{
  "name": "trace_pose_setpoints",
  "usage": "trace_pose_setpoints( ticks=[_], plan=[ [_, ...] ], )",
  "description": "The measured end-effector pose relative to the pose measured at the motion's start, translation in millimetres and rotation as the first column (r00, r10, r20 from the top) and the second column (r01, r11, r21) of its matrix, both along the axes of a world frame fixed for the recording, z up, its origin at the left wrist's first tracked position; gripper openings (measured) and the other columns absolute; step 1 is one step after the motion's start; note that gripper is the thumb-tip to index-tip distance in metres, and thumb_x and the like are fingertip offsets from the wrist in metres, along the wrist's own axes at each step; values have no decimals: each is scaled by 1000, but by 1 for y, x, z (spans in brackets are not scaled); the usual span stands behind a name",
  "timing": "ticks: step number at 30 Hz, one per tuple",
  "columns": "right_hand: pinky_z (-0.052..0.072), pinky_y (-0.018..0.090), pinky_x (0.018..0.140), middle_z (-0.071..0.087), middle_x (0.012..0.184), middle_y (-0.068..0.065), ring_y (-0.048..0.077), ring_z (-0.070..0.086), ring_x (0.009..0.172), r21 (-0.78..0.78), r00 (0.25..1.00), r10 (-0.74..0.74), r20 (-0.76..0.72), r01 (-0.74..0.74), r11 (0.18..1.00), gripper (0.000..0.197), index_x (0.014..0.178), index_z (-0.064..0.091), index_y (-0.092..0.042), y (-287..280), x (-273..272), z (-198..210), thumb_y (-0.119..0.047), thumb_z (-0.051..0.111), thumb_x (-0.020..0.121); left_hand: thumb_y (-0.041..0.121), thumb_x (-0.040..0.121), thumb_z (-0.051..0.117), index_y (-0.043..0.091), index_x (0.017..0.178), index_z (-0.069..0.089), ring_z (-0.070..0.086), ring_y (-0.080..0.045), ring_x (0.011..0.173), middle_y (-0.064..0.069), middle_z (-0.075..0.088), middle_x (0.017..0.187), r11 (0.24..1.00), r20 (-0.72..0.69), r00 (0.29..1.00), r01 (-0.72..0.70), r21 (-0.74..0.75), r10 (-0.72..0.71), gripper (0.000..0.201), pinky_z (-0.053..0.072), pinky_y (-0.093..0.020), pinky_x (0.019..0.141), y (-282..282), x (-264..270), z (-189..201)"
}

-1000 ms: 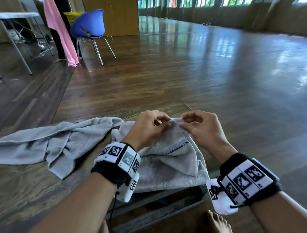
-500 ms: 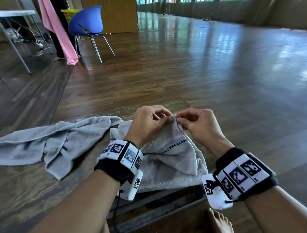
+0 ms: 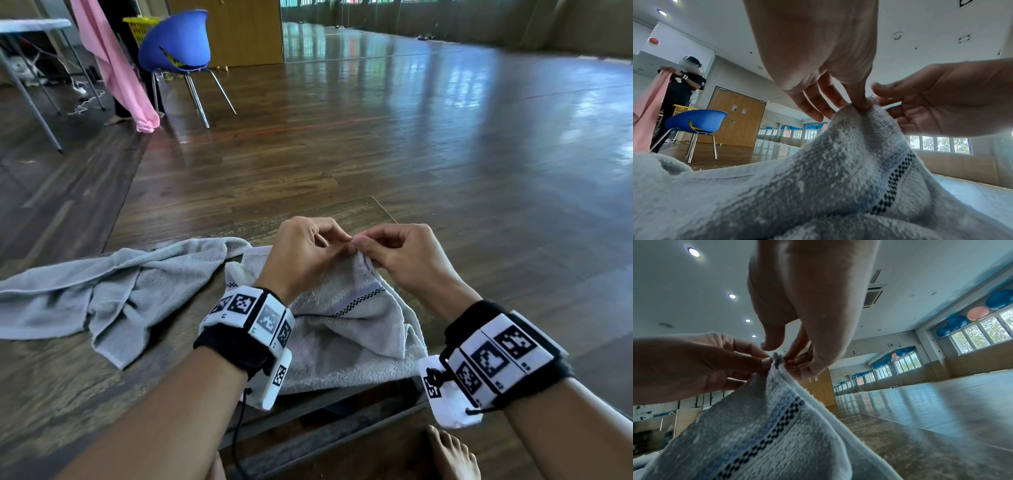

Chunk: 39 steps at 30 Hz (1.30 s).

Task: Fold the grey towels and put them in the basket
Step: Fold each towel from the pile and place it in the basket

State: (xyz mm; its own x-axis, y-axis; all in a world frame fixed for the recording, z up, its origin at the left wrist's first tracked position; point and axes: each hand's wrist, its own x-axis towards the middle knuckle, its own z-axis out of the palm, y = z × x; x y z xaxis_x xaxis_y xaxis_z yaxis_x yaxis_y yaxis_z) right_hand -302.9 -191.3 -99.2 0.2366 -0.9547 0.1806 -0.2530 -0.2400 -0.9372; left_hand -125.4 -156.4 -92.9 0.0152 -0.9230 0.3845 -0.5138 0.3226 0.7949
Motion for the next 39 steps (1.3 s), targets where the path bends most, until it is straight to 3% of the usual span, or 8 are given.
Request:
trace_pose_setpoints(
  ticks=[3, 8, 12, 17, 23, 30, 35, 39],
  plan=[
    [59, 48, 90, 78, 87, 8, 30, 73, 88, -10, 1000, 13, -20, -13, 1000, 6, 81, 78, -21, 3, 2, 1, -18, 84, 82, 32, 83, 79, 14, 80, 75, 67, -14, 67, 6, 71, 76, 1000, 85, 996, -3, 8, 2, 19, 54, -31, 60, -2, -1, -2],
    [60, 43, 87, 78, 83, 2, 24, 74, 85, -71, 999, 25, -47, -28, 997, 16, 80, 76, -26, 0, 2, 3, -11, 79, 87, 19, 90, 70, 7, 94, 78, 62, -12, 103, 1, 66, 116, 988, 250, 957, 128, 87, -146, 15, 47, -24, 89, -5, 2, -7],
    [59, 25, 76, 77, 79, -3, 13, 72, 77, -119, 995, 47, -87, -57, 991, 16, 80, 75, -26, -3, -4, 5, -12, 78, 87, 14, 89, 71, 4, 87, 79, 67, -19, 86, -4, 72, 93, 985, 205, 965, 148, 90, -164, 13, 51, -40, 82, -3, 7, -8],
    [51, 10, 63, 71, 75, -7, -2, 60, 63, -163, 993, -66, -98, 49, 985, 17, 79, 73, -28, -17, -27, 8, -14, 77, 89, 26, 87, 75, -4, 75, 75, 63, -29, 72, -7, 68, 82, 992, 300, 950, 57, 116, -90, 33, 47, -39, 67, -3, 36, -11],
    [46, 11, 60, 69, 71, -12, -6, 57, 57, -137, 966, -199, -167, 178, 975, 22, 73, 72, -32, -33, -52, -9, -18, 78, 88, 34, 87, 74, 8, 85, 80, 64, -19, 82, 3, 68, 91, 984, 401, 916, -60, 168, -13, 27, 49, -37, 81, 4, 75, -15],
    [58, 40, 74, 69, 62, -12, 11, 62, 61, -55, 945, -296, -141, 291, 955, 22, 76, 76, -36, -42, -69, -20, -17, 79, 86, 26, 89, 71, 18, 87, 81, 63, -19, 93, 9, 70, 98, 962, 513, 839, -259, 81, 183, 13, 47, -45, 92, 10, 110, -27],
    [62, 41, 73, 71, 63, -8, 10, 63, 56, -52, 957, -227, -183, 221, 974, 14, 77, 75, -24, -37, -65, -21, -16, 79, 87, 37, 87, 69, 29, 101, 76, 47, -17, 122, 11, 61, 122, 968, 607, 790, -210, 141, 83, 17, 31, -45, 109, 16, 95, -41],
    [55, 30, 69, 71, 71, -6, 8, 63, 59, -123, 963, -128, -239, 101, 987, 13, 81, 74, -26, -27, -53, -16, -16, 77, 89, 41, 87, 69, 31, 101, 72, 46, -18, 117, 5, 56, 115, 992, 557, 830, -87, 86, 24, 18, 35, -46, 107, 15, 55, -39]
  ],
)
